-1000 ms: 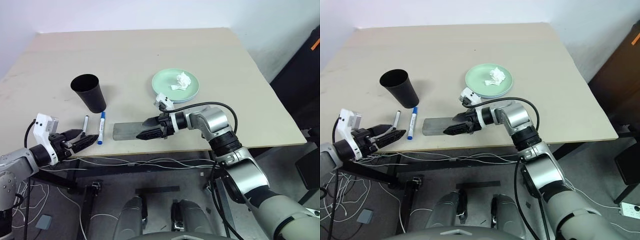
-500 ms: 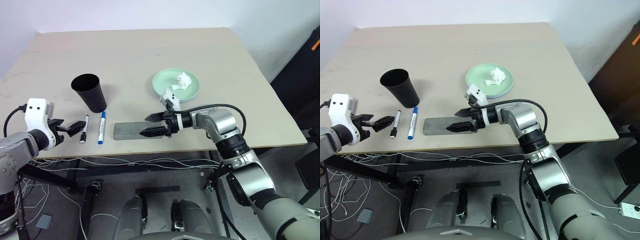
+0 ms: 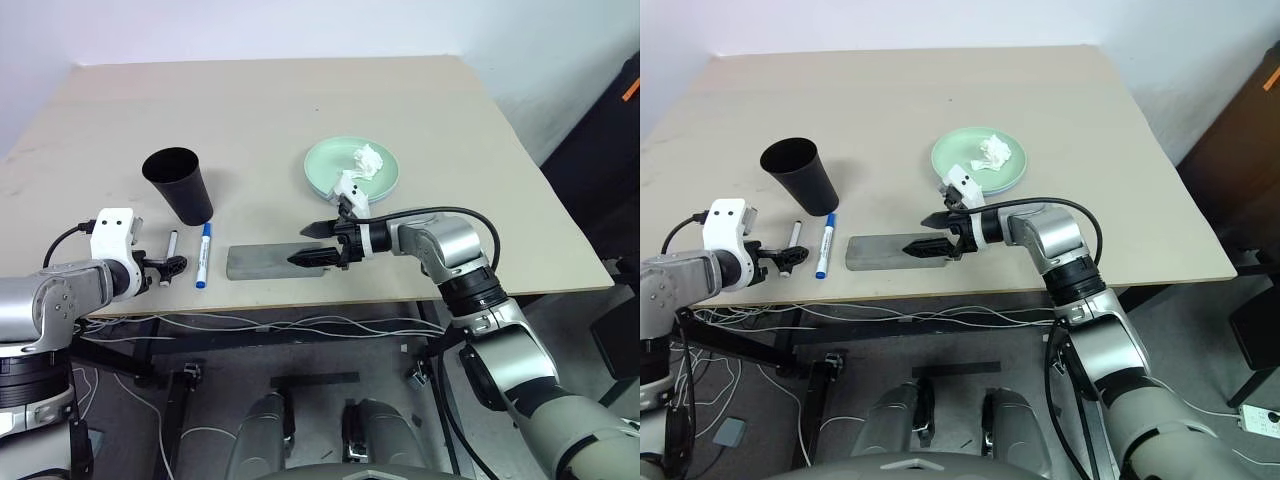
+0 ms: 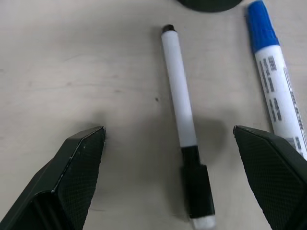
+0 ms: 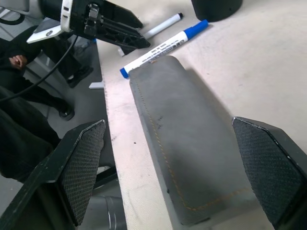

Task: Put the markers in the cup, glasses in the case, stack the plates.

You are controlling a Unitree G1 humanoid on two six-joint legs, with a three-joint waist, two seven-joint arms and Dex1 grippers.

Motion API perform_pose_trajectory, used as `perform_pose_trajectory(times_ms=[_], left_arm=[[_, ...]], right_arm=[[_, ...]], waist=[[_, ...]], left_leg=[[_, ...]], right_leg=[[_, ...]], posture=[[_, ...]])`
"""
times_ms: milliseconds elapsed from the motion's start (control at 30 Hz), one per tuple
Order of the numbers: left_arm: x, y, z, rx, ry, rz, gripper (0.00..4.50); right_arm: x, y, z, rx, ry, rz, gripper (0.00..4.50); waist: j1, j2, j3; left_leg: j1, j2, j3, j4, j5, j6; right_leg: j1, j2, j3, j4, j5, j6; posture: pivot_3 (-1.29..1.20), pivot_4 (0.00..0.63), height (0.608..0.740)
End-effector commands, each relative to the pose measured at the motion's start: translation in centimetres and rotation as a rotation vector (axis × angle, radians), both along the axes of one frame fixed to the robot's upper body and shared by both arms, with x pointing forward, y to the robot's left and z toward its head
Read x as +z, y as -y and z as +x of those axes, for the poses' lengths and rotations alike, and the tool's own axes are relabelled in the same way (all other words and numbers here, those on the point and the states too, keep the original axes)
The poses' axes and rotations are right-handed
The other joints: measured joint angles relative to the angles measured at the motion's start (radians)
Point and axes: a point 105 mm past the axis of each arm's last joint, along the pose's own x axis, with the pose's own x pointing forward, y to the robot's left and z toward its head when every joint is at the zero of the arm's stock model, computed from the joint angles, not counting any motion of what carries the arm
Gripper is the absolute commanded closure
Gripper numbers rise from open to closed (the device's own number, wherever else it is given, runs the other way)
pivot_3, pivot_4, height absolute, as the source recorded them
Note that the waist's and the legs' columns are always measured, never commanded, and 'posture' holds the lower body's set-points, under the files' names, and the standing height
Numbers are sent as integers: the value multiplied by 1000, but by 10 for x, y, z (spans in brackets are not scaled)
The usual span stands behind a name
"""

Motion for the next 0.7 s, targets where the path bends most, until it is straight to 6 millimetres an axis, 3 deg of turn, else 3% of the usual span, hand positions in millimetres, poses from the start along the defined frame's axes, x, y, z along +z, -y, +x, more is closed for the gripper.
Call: perform_pose_trajectory(times_ms=[33, 100, 200, 600, 700], left_arm=[[-2, -8, 5, 40, -25, 30, 0], [-5, -9, 5, 36, -46, 46, 0], [-6, -9, 5, 30, -60, 54, 594], [-16, -15, -4, 66, -106, 41, 4467], [-16, -20, -4, 80, -107, 52, 4488]], right_arm=[[13, 1, 1, -5, 36, 41, 44], [13, 1, 1, -8, 36, 39, 44], [13, 1, 2, -13, 38, 35, 0], [10, 4, 4, -28, 33, 25, 0], [10, 5, 6, -35, 34, 20, 0]], waist=[[0, 0, 0], [0, 0, 0], [-1, 0, 0], [-5, 0, 0], [-6, 0, 0]], left_leg=[[0, 0, 0, 0, 0, 0], [2, 0, 0, 0, 0, 0], [4, 0, 0, 0, 0, 0], [4, 0, 0, 0, 0, 0], [4, 0, 0, 0, 0, 0]], right_leg=[[0, 0, 0, 0, 0, 0], [1, 0, 0, 0, 0, 0], [3, 0, 0, 1, 0, 0], [2, 0, 1, 1, 0, 0], [3, 0, 1, 1, 0, 0]], posture=[[0, 150, 740], [0, 150, 740], [0, 150, 740], [0, 150, 740], [0, 150, 740]])
